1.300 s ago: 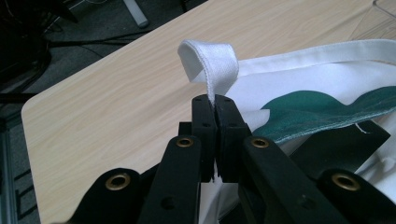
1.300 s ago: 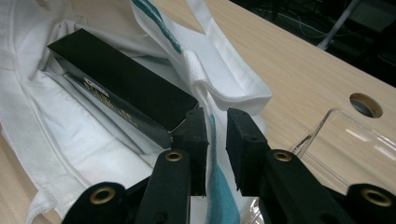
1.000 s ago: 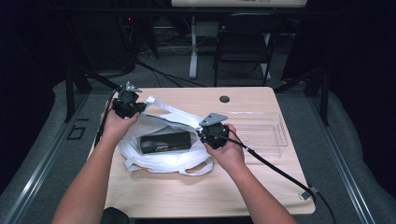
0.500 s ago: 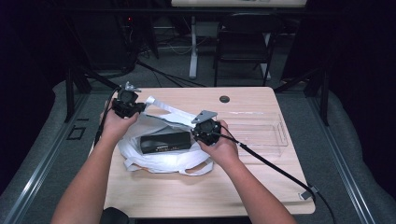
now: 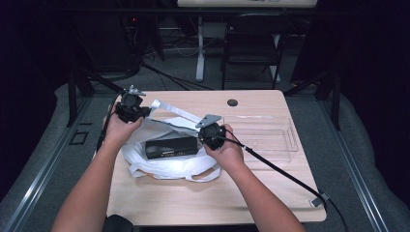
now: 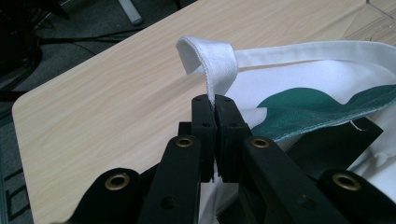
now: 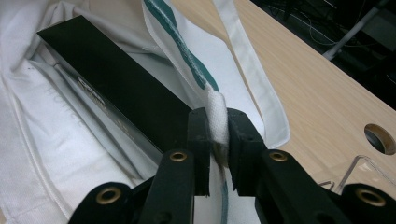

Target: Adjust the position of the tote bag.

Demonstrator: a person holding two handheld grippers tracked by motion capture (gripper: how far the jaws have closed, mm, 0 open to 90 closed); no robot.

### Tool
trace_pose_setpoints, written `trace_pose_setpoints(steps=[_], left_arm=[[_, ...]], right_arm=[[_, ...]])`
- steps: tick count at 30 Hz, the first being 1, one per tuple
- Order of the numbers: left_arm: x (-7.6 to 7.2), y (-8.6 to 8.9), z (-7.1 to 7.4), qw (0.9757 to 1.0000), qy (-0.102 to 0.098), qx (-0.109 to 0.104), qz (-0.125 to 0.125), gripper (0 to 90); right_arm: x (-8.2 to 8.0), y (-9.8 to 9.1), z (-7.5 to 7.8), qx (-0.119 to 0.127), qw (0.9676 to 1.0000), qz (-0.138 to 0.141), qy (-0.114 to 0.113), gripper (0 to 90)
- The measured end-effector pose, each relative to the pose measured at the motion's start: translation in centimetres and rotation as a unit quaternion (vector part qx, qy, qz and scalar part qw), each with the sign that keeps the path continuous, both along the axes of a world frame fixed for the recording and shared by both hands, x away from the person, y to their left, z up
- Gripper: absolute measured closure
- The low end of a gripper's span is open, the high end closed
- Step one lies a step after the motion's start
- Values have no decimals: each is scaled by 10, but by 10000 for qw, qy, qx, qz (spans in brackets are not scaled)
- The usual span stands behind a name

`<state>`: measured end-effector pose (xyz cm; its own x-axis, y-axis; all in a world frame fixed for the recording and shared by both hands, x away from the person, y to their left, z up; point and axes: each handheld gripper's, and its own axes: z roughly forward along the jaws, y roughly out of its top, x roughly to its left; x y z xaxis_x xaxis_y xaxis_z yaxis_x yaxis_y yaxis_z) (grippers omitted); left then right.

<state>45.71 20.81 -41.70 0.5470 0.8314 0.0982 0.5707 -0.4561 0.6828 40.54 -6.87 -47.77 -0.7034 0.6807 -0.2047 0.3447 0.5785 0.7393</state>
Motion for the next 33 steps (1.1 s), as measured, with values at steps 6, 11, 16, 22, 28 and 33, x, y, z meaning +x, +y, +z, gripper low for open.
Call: trace_pose_setpoints(steps=[6,11,16,22,28,33], left_arm=[[-2,0,-2,9999,94,-21,-51,855],[-6,1,-3,9999,22,-54,-89,809],[-13,9,-5,9999,-6,-109,-108,728],[-29,24,-4,9994,-135,-265,-166,657],[-43,37,-10,9994,-125,-190,-259,628],[-49,39,-19,9993,-141,-19,-351,620]], right_arm=[[1,-2,3,92,10000,-37,-10,820],[1,-3,4,138,9999,-83,-30,821],[1,-4,6,174,9998,-90,-22,821],[2,-4,6,165,9998,-125,-20,821],[2,-4,6,185,9997,-137,-7,821],[3,-5,6,160,9998,-152,-12,821]])
